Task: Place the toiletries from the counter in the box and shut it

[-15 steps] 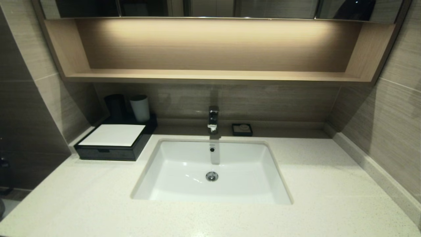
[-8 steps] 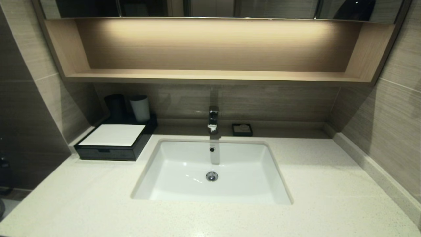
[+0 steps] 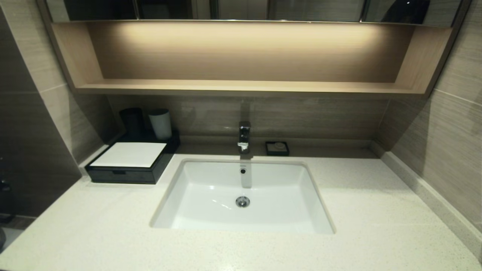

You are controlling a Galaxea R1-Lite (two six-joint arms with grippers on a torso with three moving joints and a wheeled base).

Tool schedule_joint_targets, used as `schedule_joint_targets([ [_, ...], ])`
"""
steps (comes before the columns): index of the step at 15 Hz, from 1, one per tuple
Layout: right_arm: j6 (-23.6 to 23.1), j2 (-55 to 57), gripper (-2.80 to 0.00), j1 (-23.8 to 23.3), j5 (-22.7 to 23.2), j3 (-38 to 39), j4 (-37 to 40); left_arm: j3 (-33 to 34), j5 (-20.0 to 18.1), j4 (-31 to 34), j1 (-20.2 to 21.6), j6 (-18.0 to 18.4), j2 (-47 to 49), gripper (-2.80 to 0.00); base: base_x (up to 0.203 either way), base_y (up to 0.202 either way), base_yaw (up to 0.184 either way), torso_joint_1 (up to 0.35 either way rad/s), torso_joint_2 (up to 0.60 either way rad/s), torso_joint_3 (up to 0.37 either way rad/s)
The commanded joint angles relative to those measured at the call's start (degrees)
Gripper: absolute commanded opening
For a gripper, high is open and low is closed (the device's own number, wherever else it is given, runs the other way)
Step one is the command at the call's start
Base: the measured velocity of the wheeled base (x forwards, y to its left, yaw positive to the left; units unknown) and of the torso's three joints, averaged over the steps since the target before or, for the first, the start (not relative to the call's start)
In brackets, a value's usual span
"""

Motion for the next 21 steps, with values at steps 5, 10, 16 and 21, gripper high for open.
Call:
schedule_joint_targets([
  [5, 0.0, 0.0, -2.8, 0.0, 0.0, 0.0, 0.1, 0.1, -0.2, 1.2, 0.1, 0.8, -0.3, -2.8, 0.0, 0.0, 0.0, 0.0, 0.0, 0.0],
  [10, 0.0, 0.0, -2.8, 0.0, 0.0, 0.0, 0.1, 0.1, -0.2, 1.1, 0.0, 0.7, -0.3, -2.8, 0.0, 0.0, 0.0, 0.0, 0.0, 0.0],
  [16, 0.0, 0.0, -2.8, 0.0, 0.0, 0.0, 0.1, 0.1, -0.2, 1.1, 0.0, 0.7, -0.3, -2.8, 0.0, 0.0, 0.0, 0.0, 0.0, 0.0],
  [21, -0.5, 0.0, -2.8, 0.0, 0.1, 0.0, 0.1, 0.1, -0.2, 1.1, 0.0, 0.7, -0.3, -2.8, 0.0, 0.0, 0.0, 0.0, 0.0, 0.0],
])
